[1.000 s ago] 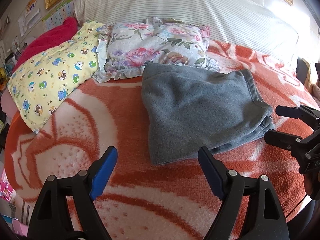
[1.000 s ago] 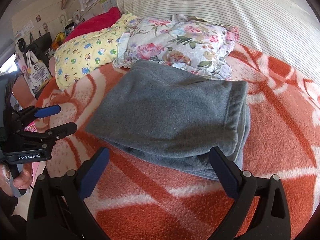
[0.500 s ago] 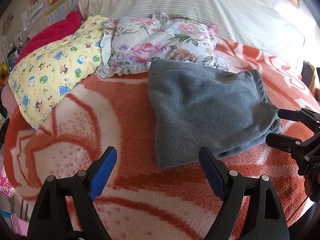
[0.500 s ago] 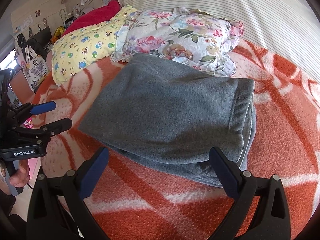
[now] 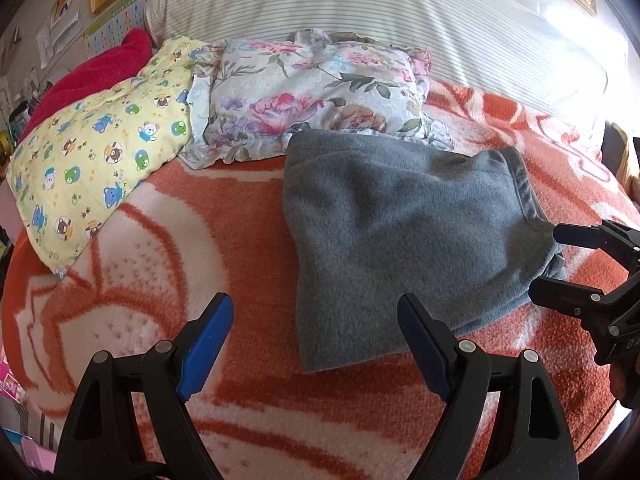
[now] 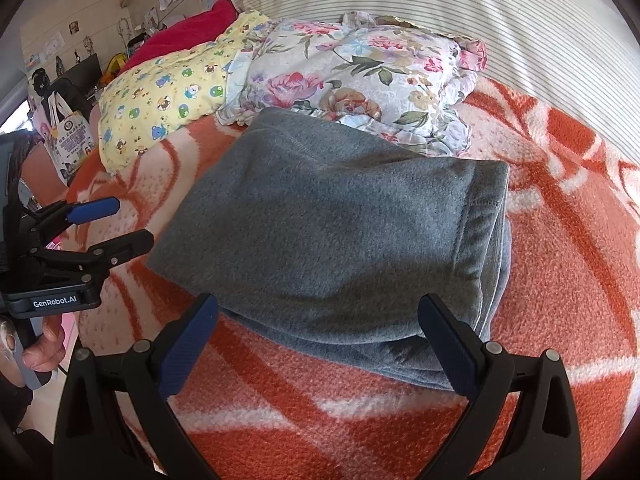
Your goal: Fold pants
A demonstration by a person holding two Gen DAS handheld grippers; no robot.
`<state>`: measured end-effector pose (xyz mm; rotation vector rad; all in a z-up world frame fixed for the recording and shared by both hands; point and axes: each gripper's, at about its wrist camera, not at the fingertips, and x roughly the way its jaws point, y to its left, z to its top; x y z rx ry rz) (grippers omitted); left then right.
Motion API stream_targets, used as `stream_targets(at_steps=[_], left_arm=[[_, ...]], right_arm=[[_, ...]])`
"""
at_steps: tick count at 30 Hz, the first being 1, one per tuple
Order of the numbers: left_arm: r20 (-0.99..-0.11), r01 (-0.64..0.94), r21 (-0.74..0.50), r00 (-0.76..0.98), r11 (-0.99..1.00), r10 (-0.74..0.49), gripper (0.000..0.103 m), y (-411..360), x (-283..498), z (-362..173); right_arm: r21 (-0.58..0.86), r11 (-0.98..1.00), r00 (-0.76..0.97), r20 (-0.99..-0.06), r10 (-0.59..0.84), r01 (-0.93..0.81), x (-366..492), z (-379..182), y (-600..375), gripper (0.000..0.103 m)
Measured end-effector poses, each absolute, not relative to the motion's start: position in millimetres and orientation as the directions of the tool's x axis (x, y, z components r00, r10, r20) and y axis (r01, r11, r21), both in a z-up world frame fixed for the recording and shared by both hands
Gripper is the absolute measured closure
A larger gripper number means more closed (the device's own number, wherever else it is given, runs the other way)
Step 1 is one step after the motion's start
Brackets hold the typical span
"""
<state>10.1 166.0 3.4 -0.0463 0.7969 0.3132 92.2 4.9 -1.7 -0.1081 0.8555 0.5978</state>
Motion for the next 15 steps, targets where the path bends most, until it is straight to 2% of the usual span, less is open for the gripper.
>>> stream_targets(at_steps=[15], left_arm=[[-0.729, -0.286, 0.073, 0.639, 0.956, 0.246, 0.018, 165, 26, -1]], right_arm=[[0.152, 0.832, 0.497, -0.740, 0.454, -0.534, 100, -6, 2, 0.003]])
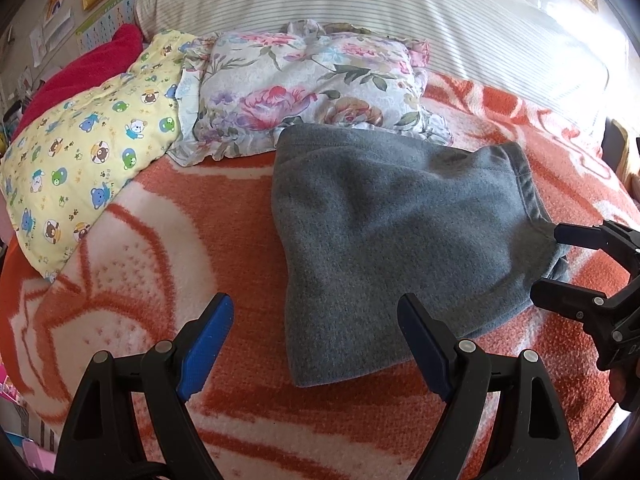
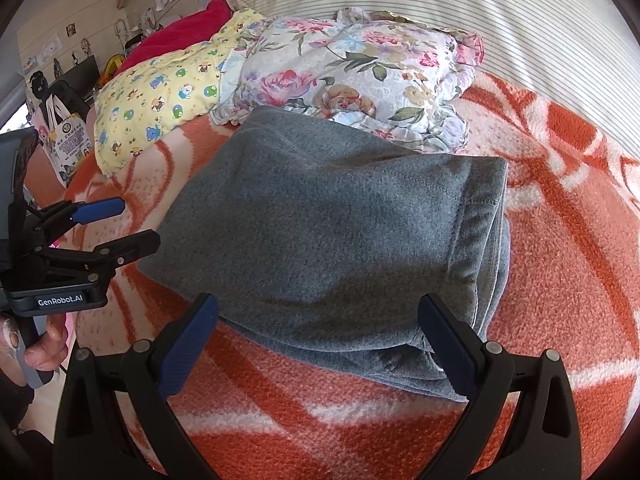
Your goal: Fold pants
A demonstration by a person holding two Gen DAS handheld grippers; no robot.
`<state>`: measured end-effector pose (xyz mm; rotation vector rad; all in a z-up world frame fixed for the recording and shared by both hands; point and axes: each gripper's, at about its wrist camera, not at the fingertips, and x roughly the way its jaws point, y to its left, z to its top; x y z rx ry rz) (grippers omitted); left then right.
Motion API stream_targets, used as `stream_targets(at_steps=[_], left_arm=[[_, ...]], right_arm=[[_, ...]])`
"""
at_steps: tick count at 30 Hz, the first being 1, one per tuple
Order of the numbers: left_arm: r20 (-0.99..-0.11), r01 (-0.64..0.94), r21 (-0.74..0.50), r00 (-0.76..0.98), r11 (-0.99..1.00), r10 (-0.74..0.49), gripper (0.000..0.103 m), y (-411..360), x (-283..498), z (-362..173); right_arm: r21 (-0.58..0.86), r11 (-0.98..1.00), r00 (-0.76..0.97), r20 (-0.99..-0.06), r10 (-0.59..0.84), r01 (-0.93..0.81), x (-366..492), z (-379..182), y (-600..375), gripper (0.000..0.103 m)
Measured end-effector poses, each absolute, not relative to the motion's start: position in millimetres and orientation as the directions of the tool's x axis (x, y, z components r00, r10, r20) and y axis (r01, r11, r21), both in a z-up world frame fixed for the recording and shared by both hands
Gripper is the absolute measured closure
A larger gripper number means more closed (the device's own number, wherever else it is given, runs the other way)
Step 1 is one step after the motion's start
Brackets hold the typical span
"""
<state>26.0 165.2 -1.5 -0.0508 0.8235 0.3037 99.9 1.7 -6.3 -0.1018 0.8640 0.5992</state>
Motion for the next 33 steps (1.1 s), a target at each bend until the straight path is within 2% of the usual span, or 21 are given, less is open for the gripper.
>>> stream_targets(at_steps=[33], left_arm=[[-0.741, -0.279, 0.073, 0.627, 0.957, 0.240, 0.018, 164, 37, -5]], right_arm=[[0.161, 0.834, 0.494, -0.740, 0.456, -0.528, 106, -9, 0, 0.003]])
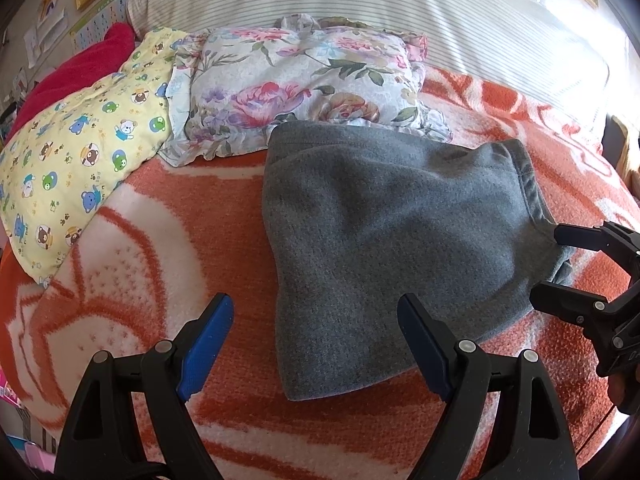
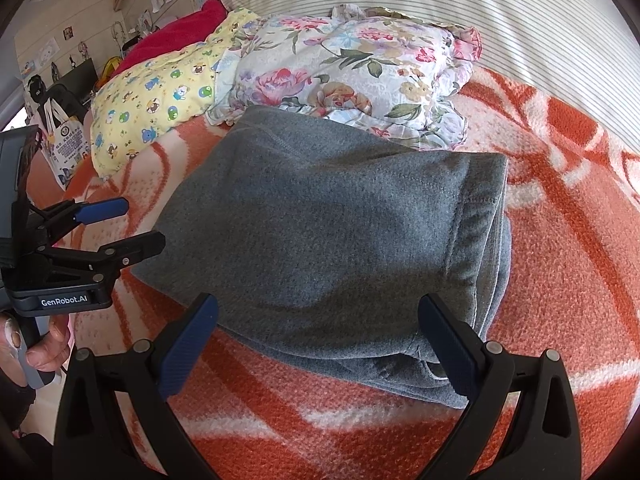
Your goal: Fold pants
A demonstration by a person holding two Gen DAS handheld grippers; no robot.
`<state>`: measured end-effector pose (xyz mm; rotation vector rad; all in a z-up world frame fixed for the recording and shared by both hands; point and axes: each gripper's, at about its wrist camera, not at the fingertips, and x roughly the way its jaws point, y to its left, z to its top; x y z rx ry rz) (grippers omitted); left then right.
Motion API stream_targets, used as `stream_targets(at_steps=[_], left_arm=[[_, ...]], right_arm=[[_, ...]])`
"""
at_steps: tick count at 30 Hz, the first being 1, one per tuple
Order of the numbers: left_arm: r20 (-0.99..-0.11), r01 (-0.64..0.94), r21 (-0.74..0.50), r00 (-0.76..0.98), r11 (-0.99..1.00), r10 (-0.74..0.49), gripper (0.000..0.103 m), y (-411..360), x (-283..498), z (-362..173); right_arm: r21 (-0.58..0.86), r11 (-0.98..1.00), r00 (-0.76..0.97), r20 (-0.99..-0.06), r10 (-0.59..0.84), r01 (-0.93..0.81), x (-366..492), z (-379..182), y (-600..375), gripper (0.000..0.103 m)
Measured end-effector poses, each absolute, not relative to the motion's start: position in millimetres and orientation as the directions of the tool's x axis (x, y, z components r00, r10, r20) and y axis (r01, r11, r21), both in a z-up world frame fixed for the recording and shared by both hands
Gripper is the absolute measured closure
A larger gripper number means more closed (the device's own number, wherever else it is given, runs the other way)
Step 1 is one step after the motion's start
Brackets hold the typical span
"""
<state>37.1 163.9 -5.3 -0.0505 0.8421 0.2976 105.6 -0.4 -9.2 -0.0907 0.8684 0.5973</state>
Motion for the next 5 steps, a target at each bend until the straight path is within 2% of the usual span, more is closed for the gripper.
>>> stream_targets(at_steps=[5], left_arm=[[-0.747, -0.281, 0.078, 0.619, 0.957, 0.243, 0.018, 163.4, 41.2, -5.5]], right_arm=[[0.161, 0.839, 0.495, -0.744, 0.449, -0.519, 109.0, -11.7, -1.2, 0.003]])
